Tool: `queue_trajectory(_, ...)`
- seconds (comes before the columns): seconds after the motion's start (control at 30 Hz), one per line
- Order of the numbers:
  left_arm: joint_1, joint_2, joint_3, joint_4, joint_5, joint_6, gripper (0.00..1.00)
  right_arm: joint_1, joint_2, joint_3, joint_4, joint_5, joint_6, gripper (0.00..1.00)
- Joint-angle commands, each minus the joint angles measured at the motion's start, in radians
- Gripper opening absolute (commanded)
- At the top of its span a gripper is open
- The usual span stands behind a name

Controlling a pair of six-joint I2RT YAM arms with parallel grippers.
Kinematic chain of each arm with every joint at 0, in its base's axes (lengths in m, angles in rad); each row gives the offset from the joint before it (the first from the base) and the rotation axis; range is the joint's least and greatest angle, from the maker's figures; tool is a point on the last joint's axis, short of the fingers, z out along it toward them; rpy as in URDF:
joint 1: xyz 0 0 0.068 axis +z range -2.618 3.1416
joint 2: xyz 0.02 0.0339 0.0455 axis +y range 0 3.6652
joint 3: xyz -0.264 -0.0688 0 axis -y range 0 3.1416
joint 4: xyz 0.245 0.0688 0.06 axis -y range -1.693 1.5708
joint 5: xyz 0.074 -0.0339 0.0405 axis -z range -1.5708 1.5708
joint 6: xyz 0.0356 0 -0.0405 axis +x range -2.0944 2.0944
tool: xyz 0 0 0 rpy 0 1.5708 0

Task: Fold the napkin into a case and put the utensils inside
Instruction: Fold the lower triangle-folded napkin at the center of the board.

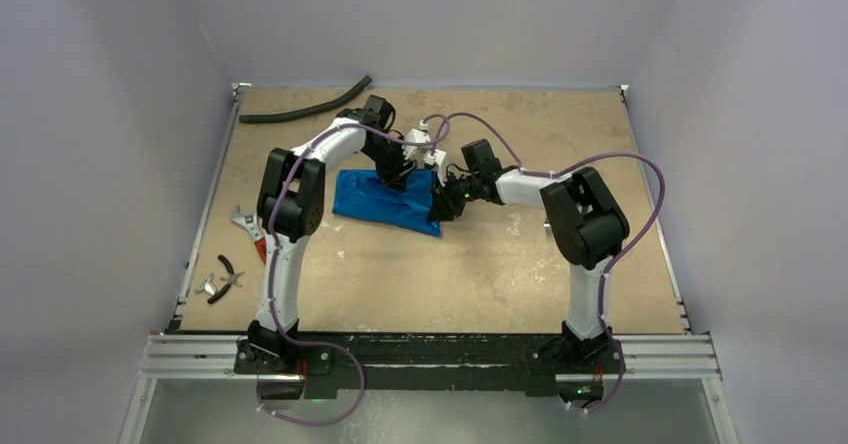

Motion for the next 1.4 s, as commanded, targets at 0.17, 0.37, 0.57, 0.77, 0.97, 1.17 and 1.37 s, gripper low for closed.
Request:
queue_trajectory(0.17, 0.017, -0.156, -0.020, 0.184, 0.148, -0.167, 0.63, -0.018, 0.037, -0.037, -0.068, 0.227, 0.191, 0.42)
queue_trajectory(0.37, 0.035, -0.170, -0.060, 0.213, 0.190, -0.239, 0.64, -0.014, 0.013, -0.048, -0.002, 0.194, 0.225, 0.42)
queue_trajectory(0.57, 0.075, -0.200, -0.090, 0.159, 0.243, -0.197, 0.63, -0.006, 0.016, -0.062, 0.026, 0.182, 0.239, 0.42)
queue_trajectory(0.77, 0.080, -0.215, -0.181, 0.329, 0.116, -0.287, 0.62, -0.006, -0.038, -0.100, 0.120, 0.136, 0.291, 0.52)
queue_trajectory(0.97, 0.079, -0.114, -0.076, 0.449, 0.089, -0.446, 0.60, 0.003, -0.104, -0.125, 0.210, 0.115, 0.341, 0.47)
queue_trajectory(1.17, 0.046, -0.035, 0.002, 0.439, 0.085, -0.442, 0.60, 0.008, -0.091, -0.129, 0.205, 0.106, 0.339, 0.22)
queue_trajectory(1.37, -0.003, 0.034, 0.061, 0.272, 0.106, -0.277, 0.59, 0.016, -0.107, -0.119, 0.205, 0.121, 0.335, 0.17)
